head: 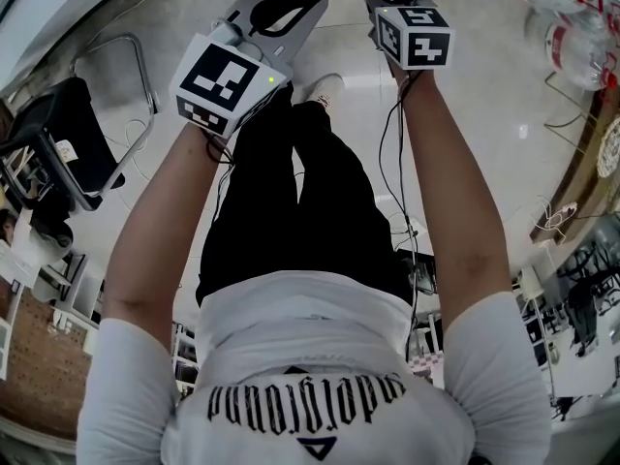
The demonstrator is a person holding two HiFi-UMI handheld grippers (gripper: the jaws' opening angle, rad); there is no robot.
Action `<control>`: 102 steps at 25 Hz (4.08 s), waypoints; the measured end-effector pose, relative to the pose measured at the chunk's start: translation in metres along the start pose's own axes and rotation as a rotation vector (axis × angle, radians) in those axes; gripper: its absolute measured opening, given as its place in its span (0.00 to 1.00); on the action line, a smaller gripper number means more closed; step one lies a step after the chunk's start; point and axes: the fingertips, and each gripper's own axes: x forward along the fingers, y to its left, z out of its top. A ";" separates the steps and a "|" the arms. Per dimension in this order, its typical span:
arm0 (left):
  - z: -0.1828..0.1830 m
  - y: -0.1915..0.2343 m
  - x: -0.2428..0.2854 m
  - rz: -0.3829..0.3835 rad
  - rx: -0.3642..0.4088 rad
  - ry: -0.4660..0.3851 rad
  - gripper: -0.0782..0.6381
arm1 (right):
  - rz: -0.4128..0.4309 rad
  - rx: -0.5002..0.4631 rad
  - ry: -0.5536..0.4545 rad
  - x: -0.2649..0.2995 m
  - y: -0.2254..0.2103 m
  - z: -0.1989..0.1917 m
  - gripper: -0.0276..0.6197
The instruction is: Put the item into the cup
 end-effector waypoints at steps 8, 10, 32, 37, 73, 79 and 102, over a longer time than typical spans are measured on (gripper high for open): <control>0.002 -0.014 -0.003 -0.014 -0.028 -0.011 0.13 | 0.002 0.004 -0.016 -0.016 0.008 -0.002 0.16; 0.004 -0.017 -0.004 -0.014 -0.024 -0.005 0.13 | 0.001 0.007 -0.021 -0.021 0.009 0.000 0.16; 0.094 -0.075 -0.092 0.029 -0.007 -0.078 0.13 | 0.042 -0.097 -0.224 -0.218 0.083 0.083 0.07; 0.148 -0.093 -0.136 0.039 0.033 -0.133 0.13 | 0.065 -0.134 -0.323 -0.290 0.109 0.139 0.07; 0.314 -0.177 -0.253 0.057 0.200 -0.358 0.13 | 0.098 -0.291 -0.595 -0.505 0.171 0.260 0.06; 0.300 -0.184 -0.269 0.081 0.191 -0.327 0.13 | 0.133 -0.291 -0.575 -0.506 0.178 0.248 0.07; 0.243 -0.159 -0.417 -0.002 0.166 -0.328 0.13 | 0.048 -0.256 -0.550 -0.480 0.326 0.241 0.07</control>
